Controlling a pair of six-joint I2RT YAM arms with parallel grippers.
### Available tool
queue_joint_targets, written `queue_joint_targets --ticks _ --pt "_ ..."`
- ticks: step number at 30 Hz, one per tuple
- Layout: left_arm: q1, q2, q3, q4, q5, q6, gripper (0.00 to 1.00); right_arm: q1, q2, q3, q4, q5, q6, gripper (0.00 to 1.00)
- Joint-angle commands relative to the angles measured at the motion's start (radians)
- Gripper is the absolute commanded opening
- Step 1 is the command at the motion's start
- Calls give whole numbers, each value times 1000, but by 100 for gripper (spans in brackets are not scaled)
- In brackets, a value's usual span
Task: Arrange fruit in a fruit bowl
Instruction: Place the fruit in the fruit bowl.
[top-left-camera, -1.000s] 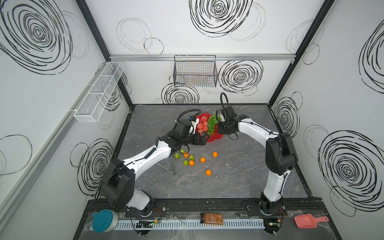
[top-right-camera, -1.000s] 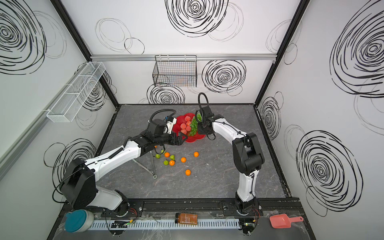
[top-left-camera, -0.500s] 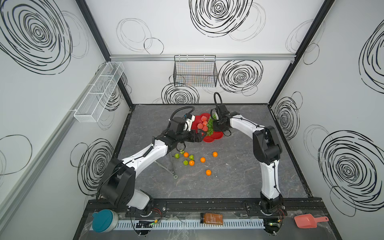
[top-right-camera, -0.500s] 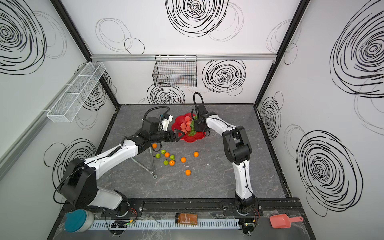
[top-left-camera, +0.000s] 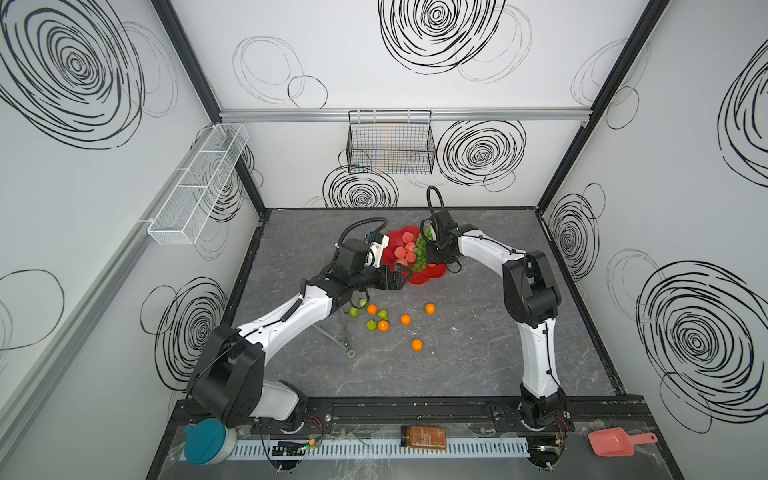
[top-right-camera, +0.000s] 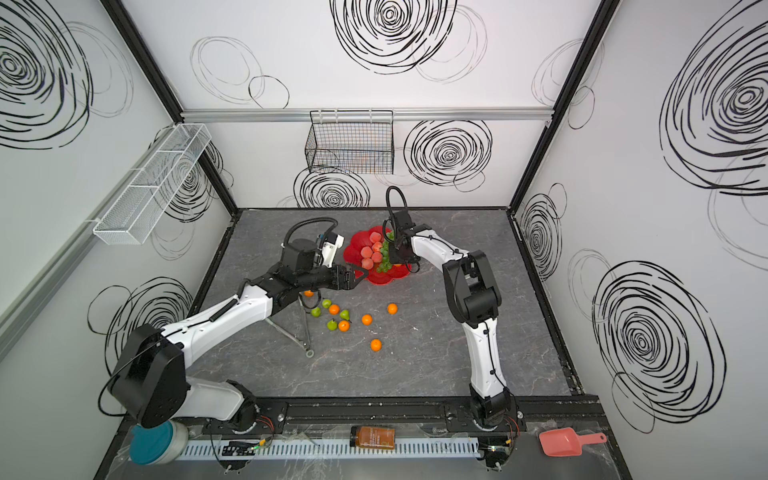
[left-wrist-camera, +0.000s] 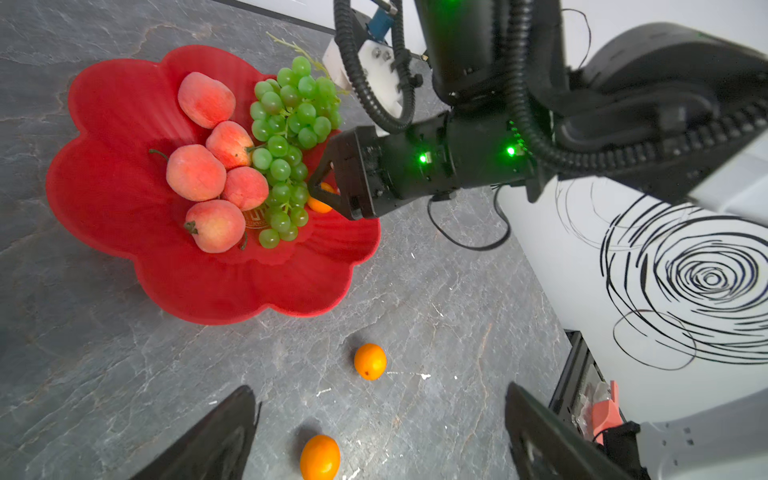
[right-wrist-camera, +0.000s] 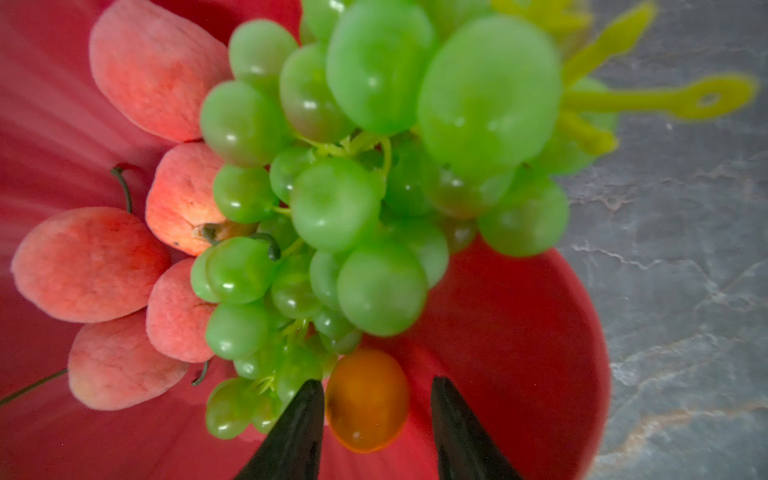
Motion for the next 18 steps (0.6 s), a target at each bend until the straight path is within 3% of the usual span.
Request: queue_joint_targets --ticks 1,7,12,18 --pt "-25 -90 -25 0 -32 -9 96 -2 -8 28 -18 26 -2 48" --pt "-48 -204 -66 -68 -96 -23 96 -5 -47 29 -25 11 0 51" --pt "-110 -306 -66 -186 -226 -32 96 -6 -114 10 -33 4 9 57" --pt "-167 -427 -116 -251 -287 -68 96 7 -259 -120 24 -16 32 56"
